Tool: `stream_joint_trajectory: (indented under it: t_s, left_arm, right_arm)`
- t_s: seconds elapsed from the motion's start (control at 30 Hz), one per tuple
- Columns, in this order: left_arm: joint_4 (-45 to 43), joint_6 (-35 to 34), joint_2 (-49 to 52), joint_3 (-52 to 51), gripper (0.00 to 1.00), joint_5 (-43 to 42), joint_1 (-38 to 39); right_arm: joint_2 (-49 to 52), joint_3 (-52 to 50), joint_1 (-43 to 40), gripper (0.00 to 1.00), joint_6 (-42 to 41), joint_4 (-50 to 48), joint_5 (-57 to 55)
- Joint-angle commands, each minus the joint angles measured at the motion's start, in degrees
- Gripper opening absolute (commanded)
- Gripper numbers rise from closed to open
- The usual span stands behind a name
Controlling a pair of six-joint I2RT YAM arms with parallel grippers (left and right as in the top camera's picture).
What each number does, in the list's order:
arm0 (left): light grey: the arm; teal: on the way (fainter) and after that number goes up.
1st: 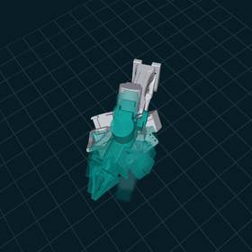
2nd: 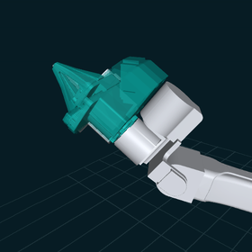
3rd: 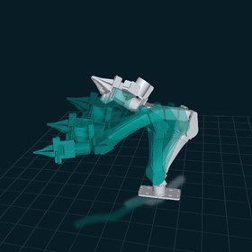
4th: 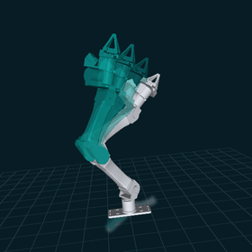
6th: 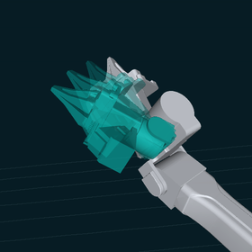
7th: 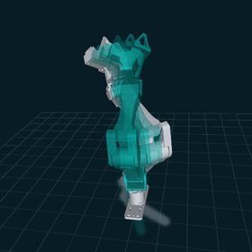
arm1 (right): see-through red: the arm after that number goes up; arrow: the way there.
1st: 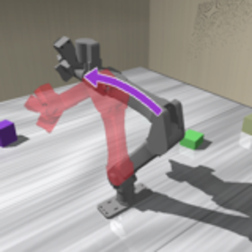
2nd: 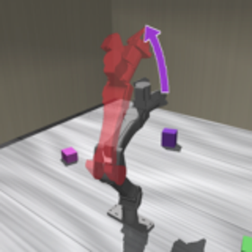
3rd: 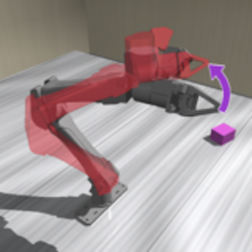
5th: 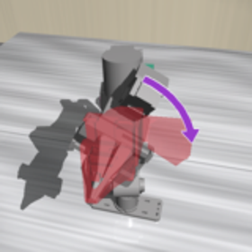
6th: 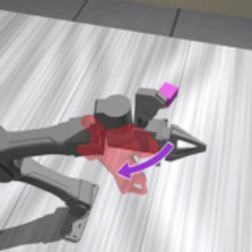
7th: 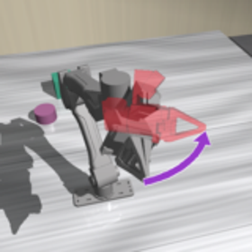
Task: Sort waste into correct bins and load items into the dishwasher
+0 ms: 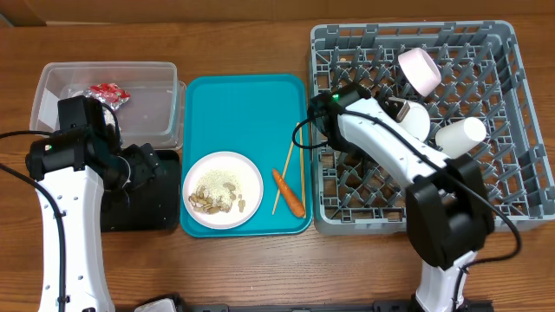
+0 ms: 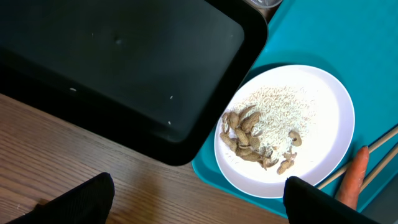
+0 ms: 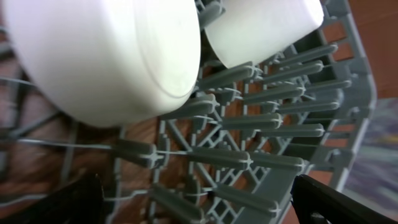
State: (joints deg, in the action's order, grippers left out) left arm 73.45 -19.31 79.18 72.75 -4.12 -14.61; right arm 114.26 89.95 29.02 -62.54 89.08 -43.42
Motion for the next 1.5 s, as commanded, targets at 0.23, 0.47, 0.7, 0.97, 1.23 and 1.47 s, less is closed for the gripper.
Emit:
stream_joint_trajectory:
  t_s: [0.23,0.47,0.7,0.97,1.23,1.47]
  left_arm:
    - [-0.46,1.11,-0.07,0.04,0.89,-0.42,0.02]
    - [-0.66,1.14,-0.07,0.04,0.88,-0.44,0.50]
    - [-4.44,2.23,-0.07,0.04,0.92,-0.44,15.47]
    - [-10.69,2.58,2.58,0.04,0.95,1.49,35.93]
    - [-10.64,2.56,11.80,0.04,0.91,2.16,43.95]
    - [-10.99,-0.22,20.39,0.04,0.85,1.79,44.87]
  right_arm:
    - [-20.63,3.98,-8.50,1.00,9.31,-7.19,10.73]
    - [-23.78,3.98,-20.74,1.00,23.93,-10.03,31.87]
    - [-23.78,3.91,-37.20,1.00,35.21,-10.75,51.17]
    - [-23.82,3.72,-50.21,1.00,40.52,-4.09,51.25]
    - [-24.52,-0.35,-53.57,1.00,40.52,-3.28,50.99]
    - [-24.52,-1.29,-53.53,1.00,40.50,-3.91,50.77]
